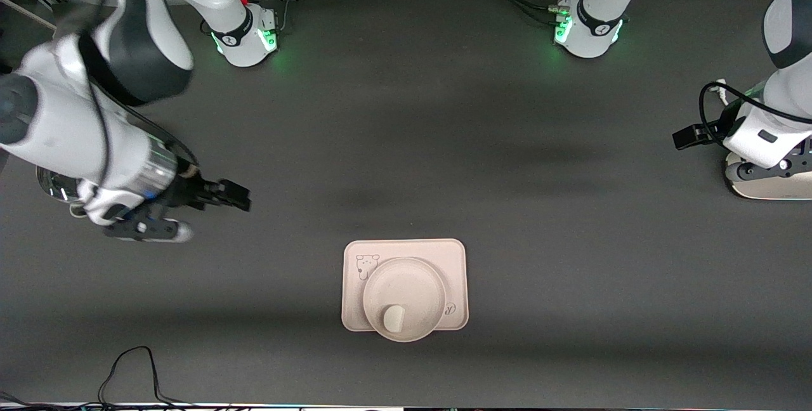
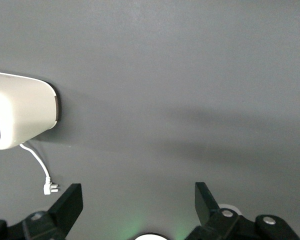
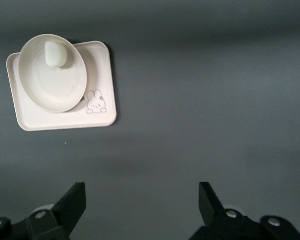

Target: Place bun in plate and plate on tray

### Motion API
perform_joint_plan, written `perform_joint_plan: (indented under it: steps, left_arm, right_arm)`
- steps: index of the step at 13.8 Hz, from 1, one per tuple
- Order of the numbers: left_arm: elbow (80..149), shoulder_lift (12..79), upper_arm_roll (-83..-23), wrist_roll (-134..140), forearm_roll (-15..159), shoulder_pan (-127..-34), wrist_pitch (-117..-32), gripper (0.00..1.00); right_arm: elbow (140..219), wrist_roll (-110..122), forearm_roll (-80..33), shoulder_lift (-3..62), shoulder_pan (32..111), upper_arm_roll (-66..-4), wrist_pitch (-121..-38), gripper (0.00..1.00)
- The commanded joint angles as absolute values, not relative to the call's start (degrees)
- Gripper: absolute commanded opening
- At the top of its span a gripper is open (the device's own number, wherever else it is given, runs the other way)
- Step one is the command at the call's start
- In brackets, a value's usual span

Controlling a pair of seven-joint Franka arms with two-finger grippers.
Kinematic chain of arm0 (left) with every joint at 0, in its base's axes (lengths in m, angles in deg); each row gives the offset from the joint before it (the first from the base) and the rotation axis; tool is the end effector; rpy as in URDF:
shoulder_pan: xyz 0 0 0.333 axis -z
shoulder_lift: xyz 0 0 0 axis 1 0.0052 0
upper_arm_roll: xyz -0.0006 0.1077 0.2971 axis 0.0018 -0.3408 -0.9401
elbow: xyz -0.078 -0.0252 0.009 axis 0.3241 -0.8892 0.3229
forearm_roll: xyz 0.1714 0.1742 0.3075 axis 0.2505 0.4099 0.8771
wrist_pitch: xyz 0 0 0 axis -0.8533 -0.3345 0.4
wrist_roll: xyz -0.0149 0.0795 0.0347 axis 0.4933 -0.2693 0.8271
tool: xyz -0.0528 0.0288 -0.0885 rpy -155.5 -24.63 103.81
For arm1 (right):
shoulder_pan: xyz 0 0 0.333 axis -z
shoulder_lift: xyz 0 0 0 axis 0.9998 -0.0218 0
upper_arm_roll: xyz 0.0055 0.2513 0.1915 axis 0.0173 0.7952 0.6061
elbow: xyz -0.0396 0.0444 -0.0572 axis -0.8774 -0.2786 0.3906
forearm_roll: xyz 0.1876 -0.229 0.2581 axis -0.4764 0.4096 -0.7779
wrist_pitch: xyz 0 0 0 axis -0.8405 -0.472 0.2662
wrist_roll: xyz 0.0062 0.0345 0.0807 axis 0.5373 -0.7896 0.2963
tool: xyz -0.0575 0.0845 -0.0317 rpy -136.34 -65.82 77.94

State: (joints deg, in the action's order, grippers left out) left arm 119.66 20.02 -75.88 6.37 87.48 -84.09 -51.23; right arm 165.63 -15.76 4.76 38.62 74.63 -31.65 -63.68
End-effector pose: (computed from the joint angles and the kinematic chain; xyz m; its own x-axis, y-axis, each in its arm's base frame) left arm 0.5424 0.0003 0.5131 0.9761 0.1407 -0.1658 0.1193 -0.9840 -0.1327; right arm 0.6218 0.1475 0.5394 0.9940 -0.1064 -0.0243 -0.1088 -0.9845 -0.1375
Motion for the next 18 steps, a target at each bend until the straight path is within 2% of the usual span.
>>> perform_joint_plan:
  steps: [1, 3, 5, 8, 9, 11, 18]
  left_arm:
    - [118.4, 20.5, -76.0, 6.6, 88.1, -83.8, -50.3, 1.00]
    - [118.4, 20.3, -76.0, 6.6, 88.1, -83.8, -50.2, 1.00]
    - [118.4, 19.3, -76.0, 6.7, 88.1, -83.8, -50.2, 1.00]
    - [118.7, 16.3, -75.8, 6.6, 87.2, -85.7, -50.0, 1.00]
    - [119.2, 15.4, -74.7, 6.6, 87.1, -86.5, -50.0, 1.00]
    - [119.7, 13.4, -71.1, 6.8, 87.1, -90.2, -49.6, 1.00]
    - [115.7, 14.8, -70.8, 6.6, 87.1, -90.0, -45.5, 1.00]
  right_arm:
    - [170.7, -14.1, 5.4, 45.6, 75.0, -34.1, -59.2, 1.00]
    - [177.8, -12.3, 6.2, 50.9, 78.7, -34.0, -59.7, 1.00]
    - [181.5, -9.4, 6.3, 52.9, 80.2, -33.6, -60.9, 1.00]
    - [186.2, -9.6, 12.1, 56.8, 83.5, -28.2, -61.0, 1.00]
    - [186.5, -9.6, 12.3, 57.2, 85.7, -25.9, -61.0, 1.00]
    - [186.3, -9.9, 12.7, 57.1, 85.2, -25.3, -61.0, 1.00]
    - [186.1, -10.2, 12.6, 56.6, 84.9, -25.9, -61.7, 1.00]
